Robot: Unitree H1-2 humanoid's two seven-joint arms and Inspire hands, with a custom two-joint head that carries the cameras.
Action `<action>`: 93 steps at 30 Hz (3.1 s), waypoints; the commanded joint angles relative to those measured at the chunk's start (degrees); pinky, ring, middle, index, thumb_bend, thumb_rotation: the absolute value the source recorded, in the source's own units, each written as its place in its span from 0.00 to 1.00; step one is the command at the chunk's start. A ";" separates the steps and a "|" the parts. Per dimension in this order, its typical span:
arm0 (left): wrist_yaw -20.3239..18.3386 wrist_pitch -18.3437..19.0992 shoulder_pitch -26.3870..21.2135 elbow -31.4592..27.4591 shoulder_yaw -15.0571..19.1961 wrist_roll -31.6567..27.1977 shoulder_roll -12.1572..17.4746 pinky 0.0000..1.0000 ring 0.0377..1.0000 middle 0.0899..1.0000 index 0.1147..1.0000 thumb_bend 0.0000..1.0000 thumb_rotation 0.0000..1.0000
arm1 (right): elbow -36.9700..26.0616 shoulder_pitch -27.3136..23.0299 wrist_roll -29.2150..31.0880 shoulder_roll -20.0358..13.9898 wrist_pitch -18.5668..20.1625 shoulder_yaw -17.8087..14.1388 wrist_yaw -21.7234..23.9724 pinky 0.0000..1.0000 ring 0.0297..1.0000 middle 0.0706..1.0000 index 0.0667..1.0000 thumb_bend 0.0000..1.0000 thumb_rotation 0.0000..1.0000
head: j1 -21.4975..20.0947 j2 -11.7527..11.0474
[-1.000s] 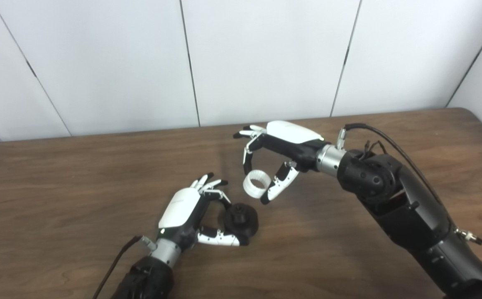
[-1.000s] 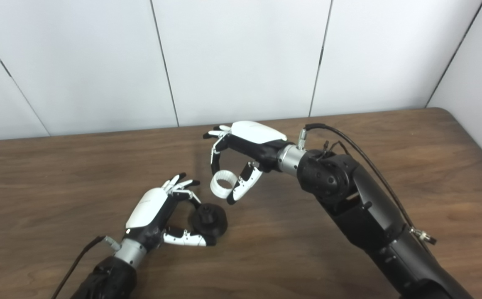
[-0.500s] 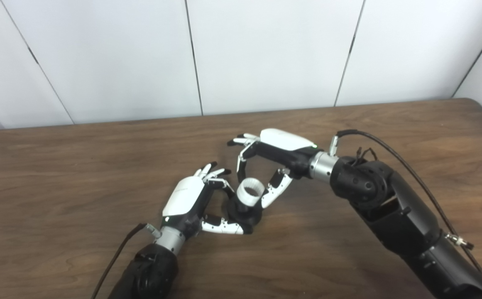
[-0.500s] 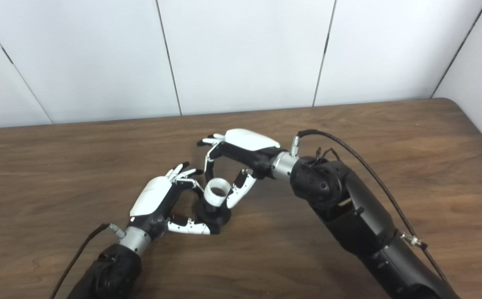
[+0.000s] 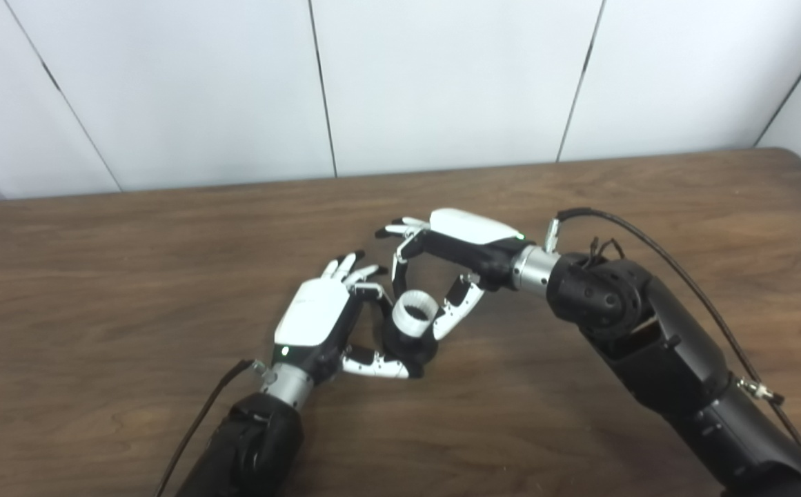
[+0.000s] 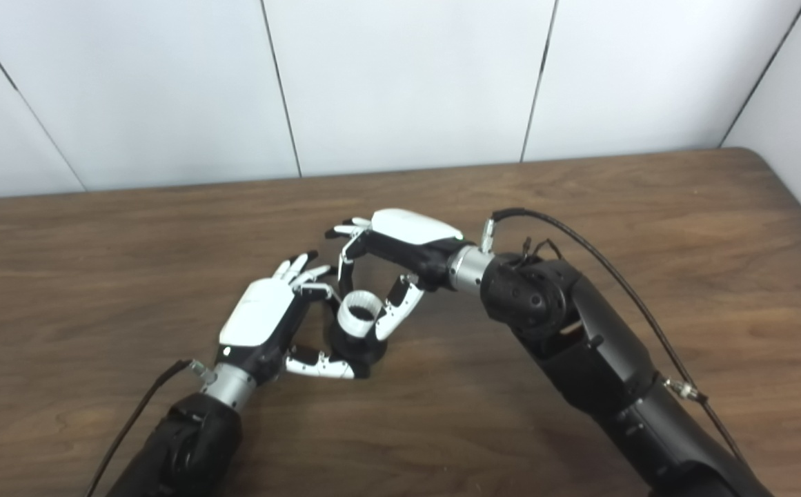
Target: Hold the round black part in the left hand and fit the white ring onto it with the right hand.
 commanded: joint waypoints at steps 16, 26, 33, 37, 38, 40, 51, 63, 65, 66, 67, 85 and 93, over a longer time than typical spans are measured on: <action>-2.16 0.75 1.37 -1.34 -3.57 4.58 1.21 1.00 1.00 0.86 0.41 0.52 0.05 | -1.94 -1.26 0.84 0.66 -0.96 -0.28 0.16 0.95 1.00 0.95 0.44 0.52 0.13 | 0.34 0.69; -2.52 0.99 1.67 -1.92 -3.57 4.12 1.14 1.00 0.99 0.86 0.41 0.52 0.05 | -2.06 -1.02 0.18 0.31 -0.55 0.41 0.75 0.95 1.00 0.95 0.44 0.52 0.13 | 0.51 0.78; -2.42 1.19 1.78 -2.05 -3.64 4.29 1.02 1.00 0.99 0.85 0.41 0.52 0.05 | -1.83 -1.09 0.73 0.43 -0.14 0.31 1.27 0.96 1.00 0.96 0.44 0.52 0.13 | 0.65 0.81; -2.89 1.66 1.77 -2.27 -3.79 4.64 1.07 1.00 1.00 0.86 0.41 0.52 0.05 | -1.96 -1.41 0.61 0.19 0.15 0.51 1.89 0.95 1.00 0.98 0.54 0.76 0.13 | 0.65 0.81; -2.82 1.67 1.76 -2.26 -3.81 4.69 1.08 1.00 1.00 0.86 0.41 0.52 0.05 | -2.21 -1.64 0.00 -0.02 0.61 0.84 2.41 0.94 1.00 0.99 0.57 0.84 0.12 | 0.61 0.66; -2.86 1.70 1.77 -2.30 -3.79 4.61 1.10 1.00 1.00 0.86 0.41 0.52 0.05 | -2.72 -1.95 -1.03 -0.22 1.48 1.26 3.18 0.93 1.00 1.00 0.73 0.97 0.23 | 0.60 0.62; -2.89 1.67 1.75 -2.06 -3.66 4.06 1.03 1.00 1.00 0.85 0.41 0.52 0.05 | -3.57 -1.95 -0.31 -0.16 3.07 0.51 4.66 0.97 1.00 1.00 1.00 1.00 0.33 | 0.61 0.56; -2.81 1.50 1.77 -1.99 -3.75 4.09 1.08 1.00 1.00 0.85 0.41 0.52 0.05 | -3.25 -1.46 -0.25 -0.05 2.56 0.56 4.38 0.95 1.00 1.00 1.00 1.00 0.35 | 0.58 0.29; -2.55 1.32 1.74 -1.74 -3.82 4.20 1.10 1.00 1.00 0.85 0.41 0.52 0.05 | -3.10 -1.38 -0.35 0.05 2.42 0.54 4.11 0.96 1.00 1.00 1.00 1.00 0.36 | 0.49 0.05; -2.58 1.34 1.72 -1.67 -3.85 4.25 1.11 1.00 1.00 0.85 0.41 0.52 0.05 | -3.08 -1.37 -0.47 0.10 2.36 0.50 3.93 0.96 1.00 1.00 1.00 1.00 0.37 | 0.49 0.05; -2.69 1.41 1.71 -1.66 -3.88 4.30 1.12 1.00 1.00 0.85 0.41 0.52 0.05 | -3.08 -1.43 -0.61 0.13 2.39 0.43 3.77 0.97 1.00 1.00 1.00 1.00 0.38 | 0.49 0.05; -2.77 1.29 1.65 -1.35 -4.18 4.24 0.95 1.00 1.00 0.86 0.41 0.52 0.05 | -0.97 -4.74 -0.84 1.05 2.25 -1.87 1.15 1.00 1.00 1.00 1.00 1.00 0.42 | 0.82 -0.68; -2.73 1.41 1.70 -1.41 -4.35 4.49 0.89 1.00 1.00 0.86 0.41 0.52 0.05 | 0.00 -5.23 -0.02 1.10 0.82 -2.34 -0.20 0.97 1.00 1.00 0.99 1.00 0.40 | 1.06 -0.77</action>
